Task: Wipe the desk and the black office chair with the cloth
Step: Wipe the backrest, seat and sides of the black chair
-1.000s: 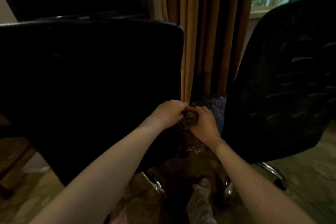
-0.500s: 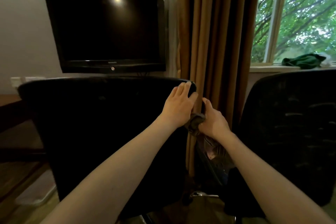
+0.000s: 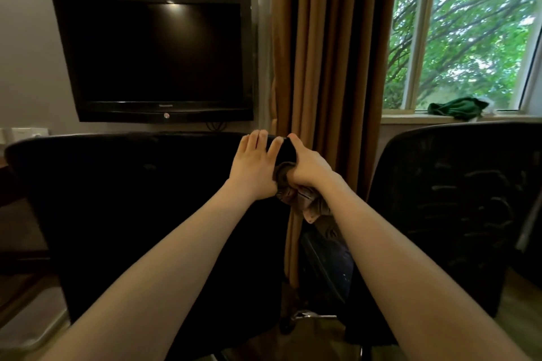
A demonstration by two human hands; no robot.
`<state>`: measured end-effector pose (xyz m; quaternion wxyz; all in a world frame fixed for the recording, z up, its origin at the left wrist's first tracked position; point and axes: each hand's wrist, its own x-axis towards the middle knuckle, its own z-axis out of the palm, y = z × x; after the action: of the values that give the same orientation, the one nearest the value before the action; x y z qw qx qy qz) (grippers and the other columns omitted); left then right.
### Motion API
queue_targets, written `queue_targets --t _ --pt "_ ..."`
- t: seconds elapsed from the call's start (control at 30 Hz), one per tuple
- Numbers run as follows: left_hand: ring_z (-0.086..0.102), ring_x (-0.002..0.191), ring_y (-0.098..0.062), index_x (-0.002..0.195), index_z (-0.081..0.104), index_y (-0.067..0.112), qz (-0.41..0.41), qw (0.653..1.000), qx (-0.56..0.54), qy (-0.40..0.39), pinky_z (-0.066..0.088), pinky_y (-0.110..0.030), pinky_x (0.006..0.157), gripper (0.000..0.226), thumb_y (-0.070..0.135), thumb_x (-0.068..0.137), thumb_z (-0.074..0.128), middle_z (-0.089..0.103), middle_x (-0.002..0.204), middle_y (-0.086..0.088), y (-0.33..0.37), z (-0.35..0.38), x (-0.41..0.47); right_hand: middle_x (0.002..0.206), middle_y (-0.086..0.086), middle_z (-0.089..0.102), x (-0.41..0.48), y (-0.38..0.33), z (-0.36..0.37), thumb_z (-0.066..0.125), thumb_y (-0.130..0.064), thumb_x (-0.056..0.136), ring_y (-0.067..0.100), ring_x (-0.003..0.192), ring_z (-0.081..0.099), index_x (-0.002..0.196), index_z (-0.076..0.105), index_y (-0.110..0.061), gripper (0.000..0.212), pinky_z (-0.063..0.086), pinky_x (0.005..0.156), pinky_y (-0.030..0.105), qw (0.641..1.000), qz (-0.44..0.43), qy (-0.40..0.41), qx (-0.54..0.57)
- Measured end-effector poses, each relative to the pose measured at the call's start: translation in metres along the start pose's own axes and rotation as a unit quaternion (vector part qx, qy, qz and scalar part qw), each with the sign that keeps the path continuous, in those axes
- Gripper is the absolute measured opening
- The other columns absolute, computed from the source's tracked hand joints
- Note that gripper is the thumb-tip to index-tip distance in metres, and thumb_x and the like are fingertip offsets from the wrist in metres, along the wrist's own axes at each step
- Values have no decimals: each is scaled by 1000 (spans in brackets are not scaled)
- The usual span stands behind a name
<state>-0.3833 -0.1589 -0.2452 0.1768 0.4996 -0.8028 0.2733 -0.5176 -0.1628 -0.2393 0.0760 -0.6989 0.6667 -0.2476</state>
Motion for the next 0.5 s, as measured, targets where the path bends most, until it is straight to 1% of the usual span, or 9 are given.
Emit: queue_targets --t 0.13,0.23,0.37,0.5 --pt "13 139 -34 143 14 15 -10 1000 8 6 7 -41 117 84 42 77 59 16 148 -17 0 -1 -9 112 14 60 -10 1 8 54 -21 89 28 86 63 149 -11 -34 89 56 78 41 1000 2 4 -3" --pt "15 137 -34 141 17 15 -20 1000 13 20 8 -42 116 82 41 76 59 18 145 -17 -5 -6 -15 110 13 60 -13 -6 13 53 -22 90 28 85 64 148 -13 -35 89 55 79 42 1000 -4 11 -3" --pt "12 138 -35 142 17 14 -31 999 14 8 5 -44 116 83 42 76 60 15 146 -17 -15 -10 -29 111 13 60 -21 -18 18 55 -22 88 28 85 63 147 -13 -36 91 55 79 43 1000 -17 18 -8" --pt "12 139 -35 141 20 13 -37 999 8 10 5 -45 116 80 40 77 59 17 147 -17 -24 -15 -43 109 13 60 -34 -32 26 56 -20 88 28 83 64 147 -13 -37 92 55 79 46 1000 -21 16 5"
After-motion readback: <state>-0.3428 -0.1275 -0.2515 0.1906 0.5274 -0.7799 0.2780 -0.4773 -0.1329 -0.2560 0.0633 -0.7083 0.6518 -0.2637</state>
